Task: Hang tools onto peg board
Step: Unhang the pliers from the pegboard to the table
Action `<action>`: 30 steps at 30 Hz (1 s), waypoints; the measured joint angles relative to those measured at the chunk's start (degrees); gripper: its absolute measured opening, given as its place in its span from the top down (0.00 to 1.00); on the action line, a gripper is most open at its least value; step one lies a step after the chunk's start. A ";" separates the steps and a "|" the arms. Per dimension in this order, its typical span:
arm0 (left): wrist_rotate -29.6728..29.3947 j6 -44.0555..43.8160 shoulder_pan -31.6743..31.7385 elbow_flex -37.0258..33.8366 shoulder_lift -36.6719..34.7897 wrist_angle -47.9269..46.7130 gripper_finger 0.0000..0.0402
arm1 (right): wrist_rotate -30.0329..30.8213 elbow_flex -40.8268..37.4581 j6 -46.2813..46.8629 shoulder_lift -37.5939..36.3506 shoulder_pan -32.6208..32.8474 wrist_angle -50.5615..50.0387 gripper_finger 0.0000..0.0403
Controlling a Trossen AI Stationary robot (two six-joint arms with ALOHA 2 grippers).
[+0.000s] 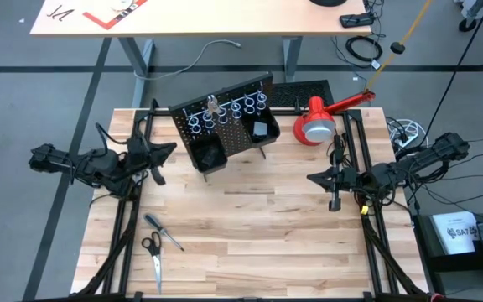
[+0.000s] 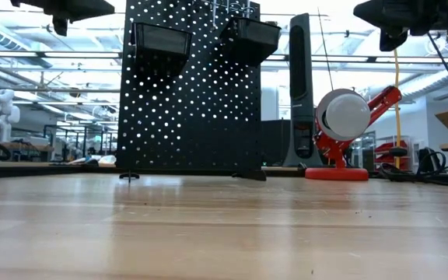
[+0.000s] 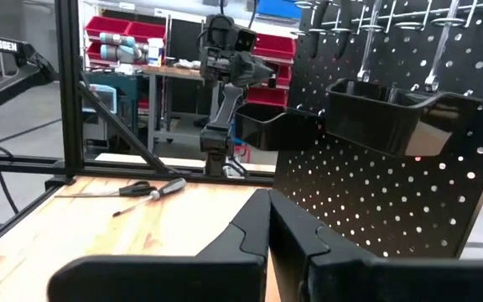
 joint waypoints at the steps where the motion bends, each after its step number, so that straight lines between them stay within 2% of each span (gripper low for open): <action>1: -1.38 0.02 0.02 0.00 0.39 0.34 0.96 | 0.01 0.00 -0.01 0.06 0.00 -0.01 1.00; 4: -4.02 0.13 0.04 0.00 1.46 0.53 0.95 | 0.03 0.00 0.01 0.51 0.00 0.05 1.00; 10: -3.99 0.52 1.40 0.00 2.77 1.26 0.91 | 0.45 2.03 -0.44 3.76 -0.15 0.01 1.00; 13: -3.53 0.49 2.56 0.02 2.88 1.82 0.82 | 0.45 3.74 -1.49 5.75 -0.15 0.06 1.00; 22: -2.74 1.86 5.67 0.02 4.05 5.31 0.45 | 0.45 5.27 -2.59 9.63 -0.15 -0.08 1.00; 25: -2.10 4.67 7.38 0.02 5.57 8.03 0.39 | 0.45 5.27 -2.59 9.91 -0.17 -0.08 1.00; 30: 2.59 6.58 11.65 0.02 7.68 12.47 0.37 | 0.45 5.27 -2.12 9.91 -0.17 -0.01 1.00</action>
